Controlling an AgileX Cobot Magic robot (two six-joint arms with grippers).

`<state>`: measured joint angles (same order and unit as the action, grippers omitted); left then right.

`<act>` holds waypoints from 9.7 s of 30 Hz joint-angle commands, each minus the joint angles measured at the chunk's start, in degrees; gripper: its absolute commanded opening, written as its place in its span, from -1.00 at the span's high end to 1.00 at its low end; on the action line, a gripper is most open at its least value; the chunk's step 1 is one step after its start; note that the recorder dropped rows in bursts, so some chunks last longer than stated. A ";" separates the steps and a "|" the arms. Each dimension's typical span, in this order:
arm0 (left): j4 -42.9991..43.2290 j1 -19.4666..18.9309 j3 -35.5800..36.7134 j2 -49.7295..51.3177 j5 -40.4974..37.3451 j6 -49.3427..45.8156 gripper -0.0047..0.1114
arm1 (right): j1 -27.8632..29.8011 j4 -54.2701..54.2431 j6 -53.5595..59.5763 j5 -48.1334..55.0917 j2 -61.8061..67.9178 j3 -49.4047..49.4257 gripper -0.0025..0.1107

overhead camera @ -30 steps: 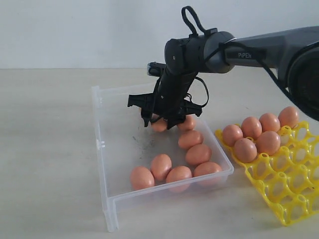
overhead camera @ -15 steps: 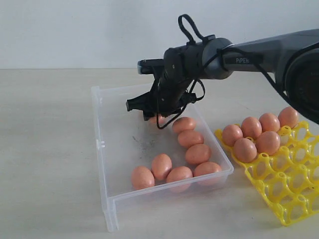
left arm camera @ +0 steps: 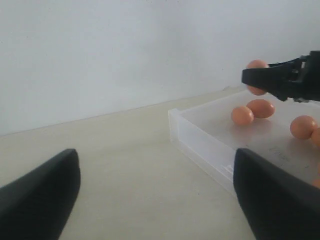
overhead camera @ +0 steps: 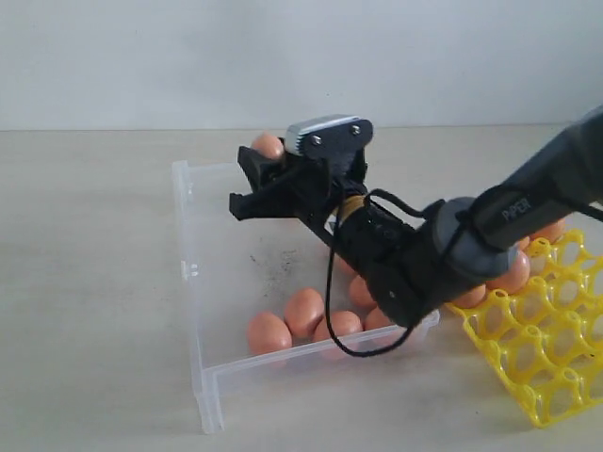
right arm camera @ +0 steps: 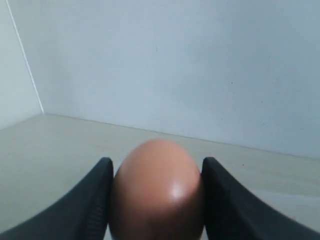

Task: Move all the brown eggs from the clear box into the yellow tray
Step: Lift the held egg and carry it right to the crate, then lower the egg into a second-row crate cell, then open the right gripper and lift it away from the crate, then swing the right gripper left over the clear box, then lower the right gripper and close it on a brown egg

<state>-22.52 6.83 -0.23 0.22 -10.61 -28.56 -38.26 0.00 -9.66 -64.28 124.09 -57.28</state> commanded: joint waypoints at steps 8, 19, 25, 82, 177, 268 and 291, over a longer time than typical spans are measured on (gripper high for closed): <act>-0.38 0.37 0.23 -0.22 0.43 0.45 -0.42 | -0.01 -9.09 6.47 -5.68 -11.52 20.26 0.96; -0.38 0.37 0.23 -0.22 0.43 0.45 -0.42 | -0.01 -32.49 11.77 -5.68 -33.83 50.60 0.96; -0.38 0.37 0.23 -0.22 0.43 0.45 -0.42 | 4.70 -45.21 9.66 -5.68 -35.40 54.70 0.96; -0.38 0.37 0.23 -0.22 0.43 0.45 -0.42 | 33.17 -2.02 0.70 -5.68 -13.51 41.65 0.96; -0.38 0.37 0.23 -0.22 0.43 0.45 -0.42 | 14.84 91.51 -94.74 39.31 -50.90 10.99 0.10; -0.38 0.37 0.23 -0.22 0.43 0.45 -0.42 | -13.11 99.95 -4.11 102.20 -11.79 -29.82 0.96; -0.38 0.37 0.23 -0.22 0.43 0.45 -0.42 | 8.63 -5.58 17.73 111.28 -5.22 -43.27 0.37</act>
<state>-22.52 6.83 -0.23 0.22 -10.57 -28.56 -30.23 -3.83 5.59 48.00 117.47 -99.91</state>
